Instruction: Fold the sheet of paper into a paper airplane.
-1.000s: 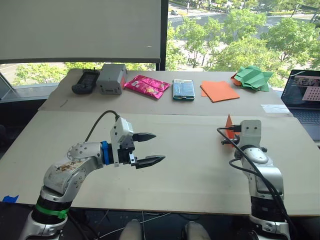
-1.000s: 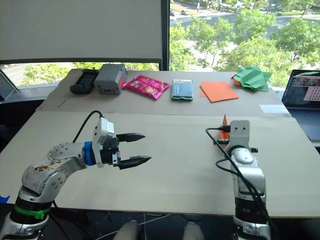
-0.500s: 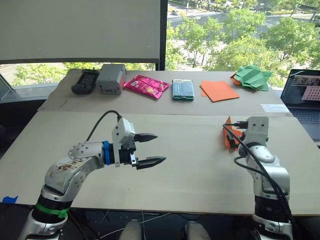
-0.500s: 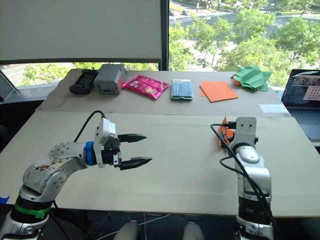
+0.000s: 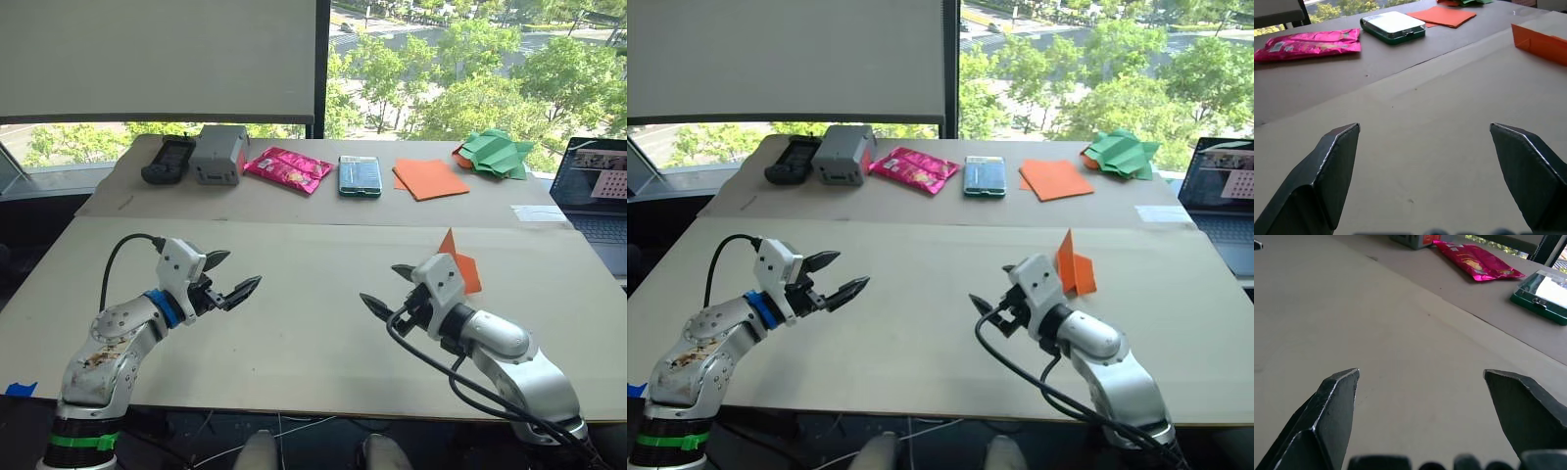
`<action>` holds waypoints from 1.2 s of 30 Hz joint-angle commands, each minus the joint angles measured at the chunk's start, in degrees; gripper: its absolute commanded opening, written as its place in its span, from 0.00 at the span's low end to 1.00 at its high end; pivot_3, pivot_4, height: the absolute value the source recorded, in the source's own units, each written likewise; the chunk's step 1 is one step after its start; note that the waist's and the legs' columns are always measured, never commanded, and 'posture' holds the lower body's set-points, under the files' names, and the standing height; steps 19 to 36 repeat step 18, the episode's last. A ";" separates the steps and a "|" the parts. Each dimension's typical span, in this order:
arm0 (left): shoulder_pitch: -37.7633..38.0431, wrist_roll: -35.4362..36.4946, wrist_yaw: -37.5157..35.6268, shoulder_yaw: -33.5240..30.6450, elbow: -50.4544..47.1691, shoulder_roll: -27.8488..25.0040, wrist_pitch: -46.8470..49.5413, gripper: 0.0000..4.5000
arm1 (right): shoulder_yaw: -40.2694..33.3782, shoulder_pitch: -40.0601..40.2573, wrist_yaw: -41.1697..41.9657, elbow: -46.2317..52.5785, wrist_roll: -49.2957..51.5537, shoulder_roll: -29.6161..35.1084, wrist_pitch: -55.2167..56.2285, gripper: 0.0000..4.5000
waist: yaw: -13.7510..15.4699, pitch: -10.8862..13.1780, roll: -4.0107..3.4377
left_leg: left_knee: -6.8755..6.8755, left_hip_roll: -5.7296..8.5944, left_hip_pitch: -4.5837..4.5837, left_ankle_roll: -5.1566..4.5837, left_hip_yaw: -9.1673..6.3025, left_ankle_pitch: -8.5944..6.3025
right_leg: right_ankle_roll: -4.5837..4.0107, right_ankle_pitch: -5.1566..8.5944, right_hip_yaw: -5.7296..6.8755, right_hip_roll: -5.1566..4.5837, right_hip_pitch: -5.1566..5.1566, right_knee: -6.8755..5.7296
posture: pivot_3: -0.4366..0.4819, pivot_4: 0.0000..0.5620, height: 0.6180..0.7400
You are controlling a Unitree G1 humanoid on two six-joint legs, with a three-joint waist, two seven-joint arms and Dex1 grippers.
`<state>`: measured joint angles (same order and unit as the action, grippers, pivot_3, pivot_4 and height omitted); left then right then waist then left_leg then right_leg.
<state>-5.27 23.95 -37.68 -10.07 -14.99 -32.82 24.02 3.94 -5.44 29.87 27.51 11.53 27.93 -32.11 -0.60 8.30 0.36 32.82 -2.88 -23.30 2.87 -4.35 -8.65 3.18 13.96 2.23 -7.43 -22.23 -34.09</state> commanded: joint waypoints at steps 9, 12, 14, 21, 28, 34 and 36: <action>1.59 -1.06 2.69 -1.93 0.76 1.80 -3.47 1.00 | -1.20 -0.24 -1.19 -7.28 -1.97 -2.27 8.60 0.99 | 1.00 0.00 0.00 | -0.01 0.00 -0.02 0.01 0.03 0.00 | 0.01 -0.01 0.00 0.00 0.02 -0.07 | 0.48 0.27 0.69; 1.84 -0.83 2.64 -1.96 0.30 1.62 -3.25 1.00 | -1.56 -0.41 -1.60 -7.86 -1.82 -2.70 8.88 0.99 | 1.17 0.00 0.01 | 0.00 0.00 -0.01 0.00 0.04 0.00 | 0.02 -0.01 0.01 0.00 0.03 -0.09 | 0.48 0.27 0.69; 2.03 -0.59 2.55 -2.05 -0.07 1.53 -3.07 1.00 | -1.86 -0.90 -1.77 -8.31 -1.67 -3.01 8.58 0.99 | 1.22 0.00 0.01 | 0.00 0.00 -0.01 0.00 0.04 0.00 | 0.02 -0.02 0.00 0.00 0.03 -0.11 | 0.48 0.27 0.69; 2.56 0.32 1.70 -2.18 -0.84 1.27 -2.69 1.00 | -1.62 -0.99 -1.44 -8.15 -1.57 -3.05 8.52 0.99 | 1.23 0.00 0.01 | 0.00 0.00 -0.01 0.00 0.04 0.00 | 0.02 -0.01 0.00 0.00 0.03 -0.10 | 0.48 0.27 0.69; 2.56 0.32 1.70 -2.18 -0.84 1.27 -2.69 1.00 | -1.62 -0.99 -1.44 -8.15 -1.57 -3.05 8.52 0.99 | 1.23 0.00 0.01 | 0.00 0.00 -0.01 0.00 0.04 0.00 | 0.02 -0.01 0.00 0.00 0.03 -0.10 | 0.48 0.27 0.69; 2.56 0.32 1.70 -2.18 -0.84 1.27 -2.69 1.00 | -1.62 -0.99 -1.44 -8.15 -1.57 -3.05 8.52 0.99 | 1.23 0.00 0.01 | 0.00 0.00 -0.01 0.00 0.04 0.00 | 0.02 -0.01 0.00 0.00 0.03 -0.10 | 0.48 0.27 0.69; 2.56 0.32 1.70 -2.18 -0.84 1.27 -2.69 1.00 | -1.62 -0.99 -1.44 -8.15 -1.57 -3.05 8.52 0.99 | 1.23 0.00 0.01 | 0.00 0.00 -0.01 0.00 0.04 0.00 | 0.02 -0.01 0.00 0.00 0.03 -0.10 | 0.48 0.27 0.69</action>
